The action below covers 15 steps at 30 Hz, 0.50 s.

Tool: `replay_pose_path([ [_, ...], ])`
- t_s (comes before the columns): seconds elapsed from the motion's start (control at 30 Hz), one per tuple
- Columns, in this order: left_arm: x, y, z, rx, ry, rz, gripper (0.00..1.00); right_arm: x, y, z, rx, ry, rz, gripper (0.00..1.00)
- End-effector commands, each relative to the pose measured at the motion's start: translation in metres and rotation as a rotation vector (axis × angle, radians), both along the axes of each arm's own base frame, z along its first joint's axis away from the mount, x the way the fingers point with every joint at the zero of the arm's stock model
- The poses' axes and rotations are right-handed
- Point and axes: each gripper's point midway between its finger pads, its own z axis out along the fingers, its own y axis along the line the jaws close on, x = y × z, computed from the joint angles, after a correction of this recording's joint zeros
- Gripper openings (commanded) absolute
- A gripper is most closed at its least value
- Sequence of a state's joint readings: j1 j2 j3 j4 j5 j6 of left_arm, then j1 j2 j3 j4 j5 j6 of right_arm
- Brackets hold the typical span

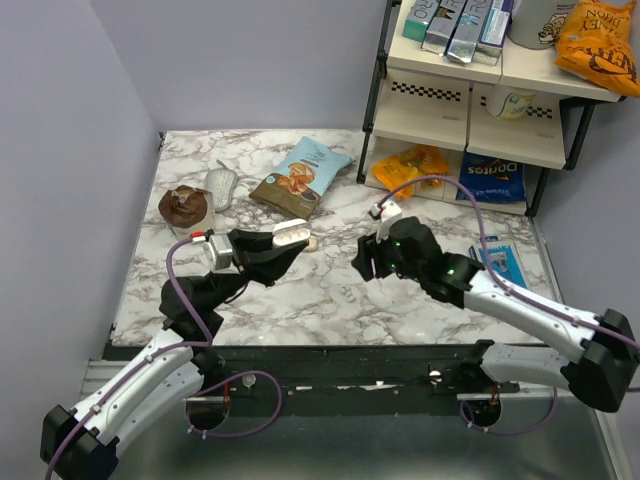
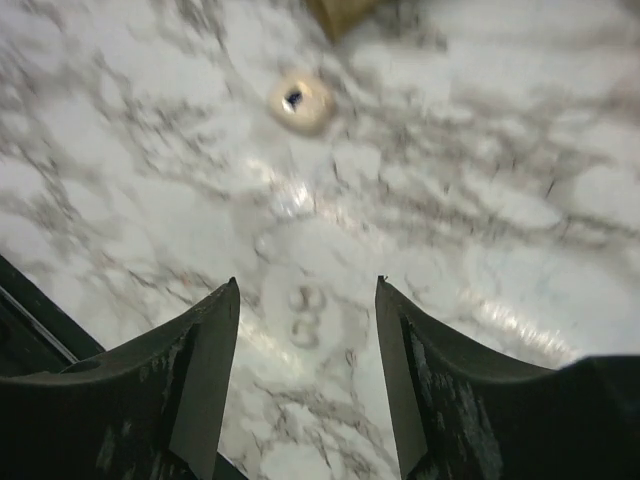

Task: Insert the wireless bluetooth earbuds into the charging case
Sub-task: Pick up the earbud from the center of the board.

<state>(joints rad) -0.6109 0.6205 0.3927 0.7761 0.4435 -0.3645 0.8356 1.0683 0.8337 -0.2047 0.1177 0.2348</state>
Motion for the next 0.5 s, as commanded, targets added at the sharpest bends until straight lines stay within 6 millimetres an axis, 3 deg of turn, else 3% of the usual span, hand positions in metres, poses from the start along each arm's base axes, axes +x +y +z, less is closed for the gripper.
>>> replay_pose_path([
  [0.0,0.006,0.019,0.02,-0.112,-0.049,0.1,0.0,-0.009,0.011,-0.059,-0.024,0.209,-0.016,0.64],
  [0.1,0.004,0.019,0.024,-0.117,-0.053,0.092,0.0,-0.007,0.017,-0.085,-0.091,0.257,0.003,0.64],
  [0.3,0.003,0.018,0.021,-0.103,-0.051,0.088,0.0,-0.011,0.02,-0.108,-0.146,0.292,0.039,0.6],
  [0.4,0.004,0.016,0.015,-0.088,-0.041,0.082,0.0,-0.023,0.025,-0.117,-0.163,0.287,0.092,0.56],
  [0.47,0.004,0.016,0.013,-0.083,-0.039,0.08,0.0,-0.041,0.035,-0.119,-0.158,0.287,0.186,0.55],
])
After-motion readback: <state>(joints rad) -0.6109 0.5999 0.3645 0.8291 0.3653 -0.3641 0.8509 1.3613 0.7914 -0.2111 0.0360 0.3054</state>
